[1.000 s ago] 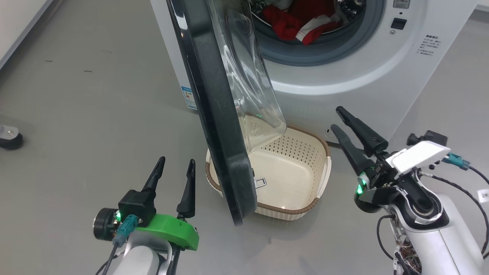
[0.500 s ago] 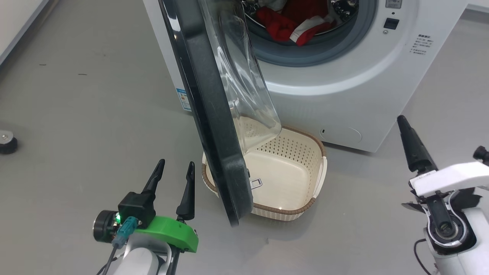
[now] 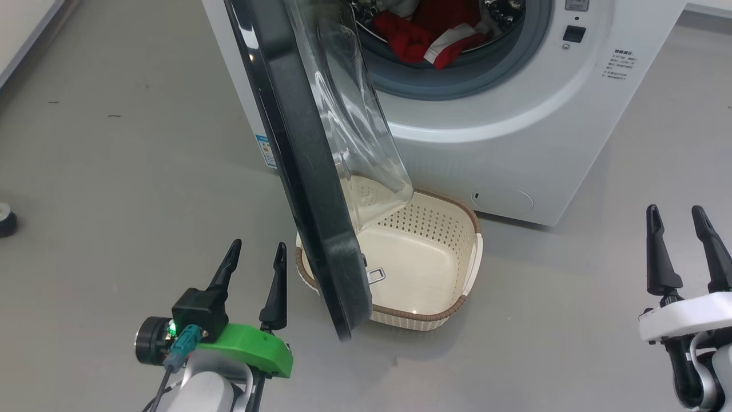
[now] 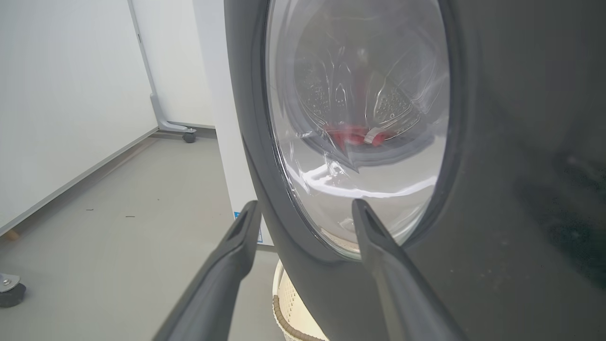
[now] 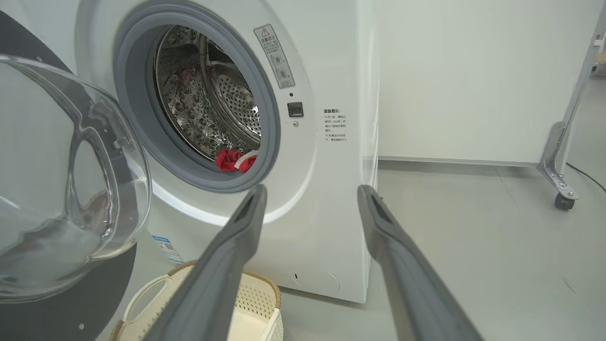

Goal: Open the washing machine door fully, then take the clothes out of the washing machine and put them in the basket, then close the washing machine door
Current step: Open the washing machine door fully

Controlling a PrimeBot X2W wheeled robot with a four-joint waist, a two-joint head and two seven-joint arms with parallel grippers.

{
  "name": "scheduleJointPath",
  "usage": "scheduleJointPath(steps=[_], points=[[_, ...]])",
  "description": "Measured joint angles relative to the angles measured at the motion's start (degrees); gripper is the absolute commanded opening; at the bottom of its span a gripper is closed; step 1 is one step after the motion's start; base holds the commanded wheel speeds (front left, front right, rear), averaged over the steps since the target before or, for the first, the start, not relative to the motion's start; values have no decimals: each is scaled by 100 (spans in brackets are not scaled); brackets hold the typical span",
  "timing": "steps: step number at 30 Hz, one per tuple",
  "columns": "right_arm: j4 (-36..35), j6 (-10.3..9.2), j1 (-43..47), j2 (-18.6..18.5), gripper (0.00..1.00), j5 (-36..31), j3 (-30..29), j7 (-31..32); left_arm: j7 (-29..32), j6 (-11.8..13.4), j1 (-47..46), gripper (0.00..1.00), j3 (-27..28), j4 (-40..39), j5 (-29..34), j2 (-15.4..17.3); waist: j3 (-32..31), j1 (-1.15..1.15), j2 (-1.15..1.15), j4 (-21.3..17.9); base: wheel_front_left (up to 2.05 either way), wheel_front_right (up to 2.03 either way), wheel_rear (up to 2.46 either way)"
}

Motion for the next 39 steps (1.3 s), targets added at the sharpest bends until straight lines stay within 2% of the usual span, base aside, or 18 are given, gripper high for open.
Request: scheduleJointPath(steps=[4,10,21,26,39], points=[[15,-301,98,58,100,-450,-42,90,0,0,2,100,-9,12,0,0,-6,0,0,-19,0,0,0],[-243,-539,179,461,100,-888,-307,158,0,5,10,100,-14,32,0,0,-20,0,0,-39,0,0,0],[-413,-530,512,944,100,-1526,-155,159,0,7,11,100,-23,38,0,0,7,0,0,-20,0,0,0],[-435,-431,560,1156,100,-1719,-30,159,0,7,12,100,-20,82,0,0,-11,0,0,-9,0,0,0],[-438,-310,650,1422,100,-1911,-118,159,0,9,13,100,-23,109,0,1,-5,0,0,-6,0,0,0]])
